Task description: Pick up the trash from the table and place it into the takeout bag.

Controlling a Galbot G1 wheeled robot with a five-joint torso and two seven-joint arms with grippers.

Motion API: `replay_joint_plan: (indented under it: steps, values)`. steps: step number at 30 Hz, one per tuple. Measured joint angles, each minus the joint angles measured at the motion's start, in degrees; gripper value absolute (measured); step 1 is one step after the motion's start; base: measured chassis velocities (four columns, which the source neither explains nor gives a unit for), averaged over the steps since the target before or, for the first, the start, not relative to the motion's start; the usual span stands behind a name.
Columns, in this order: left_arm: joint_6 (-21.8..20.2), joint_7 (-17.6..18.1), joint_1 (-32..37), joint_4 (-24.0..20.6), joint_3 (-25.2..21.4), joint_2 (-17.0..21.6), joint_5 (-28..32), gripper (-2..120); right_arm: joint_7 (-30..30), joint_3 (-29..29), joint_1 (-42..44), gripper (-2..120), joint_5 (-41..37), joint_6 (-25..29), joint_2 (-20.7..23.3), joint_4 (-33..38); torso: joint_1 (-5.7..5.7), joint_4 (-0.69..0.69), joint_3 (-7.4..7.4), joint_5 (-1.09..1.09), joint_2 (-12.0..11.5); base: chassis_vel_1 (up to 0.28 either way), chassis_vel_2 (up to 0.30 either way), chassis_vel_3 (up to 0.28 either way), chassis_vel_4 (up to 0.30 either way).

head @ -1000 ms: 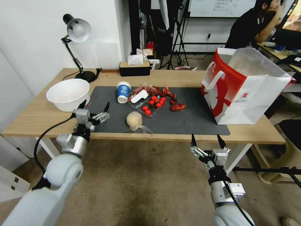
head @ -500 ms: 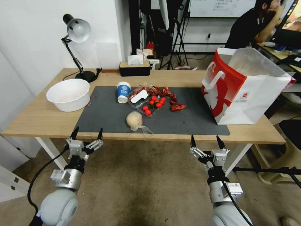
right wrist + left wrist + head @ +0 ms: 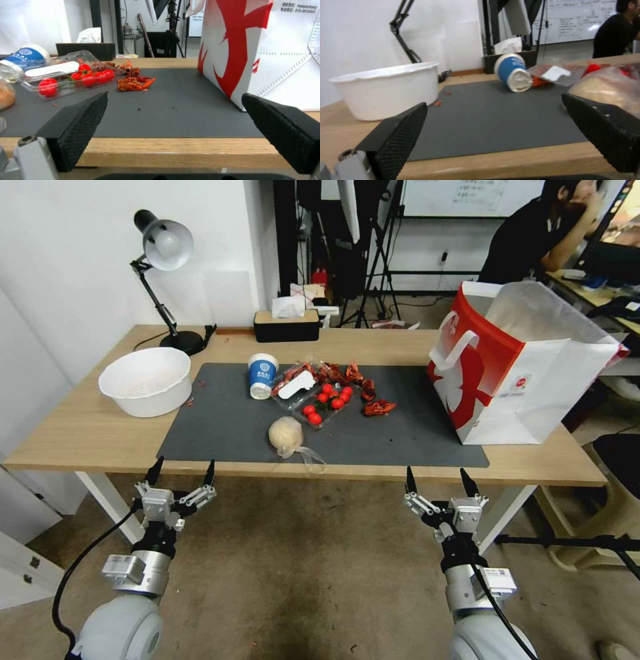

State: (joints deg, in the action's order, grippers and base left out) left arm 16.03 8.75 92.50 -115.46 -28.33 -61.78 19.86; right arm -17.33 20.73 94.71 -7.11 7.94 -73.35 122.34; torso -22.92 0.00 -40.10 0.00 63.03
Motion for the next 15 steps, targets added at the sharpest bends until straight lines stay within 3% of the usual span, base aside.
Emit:
replay_joint_plan:
  steps: [15]
  values:
    - [-3.3,0.1,-2.0,-2.4,3.5,0.4,0.3,100,0.0,0.0,0.0,100,0.0,0.0,0.0,0.0,0.0,0.0,0.0,0.0,0.0,0.0,0.0,0.0,0.0]
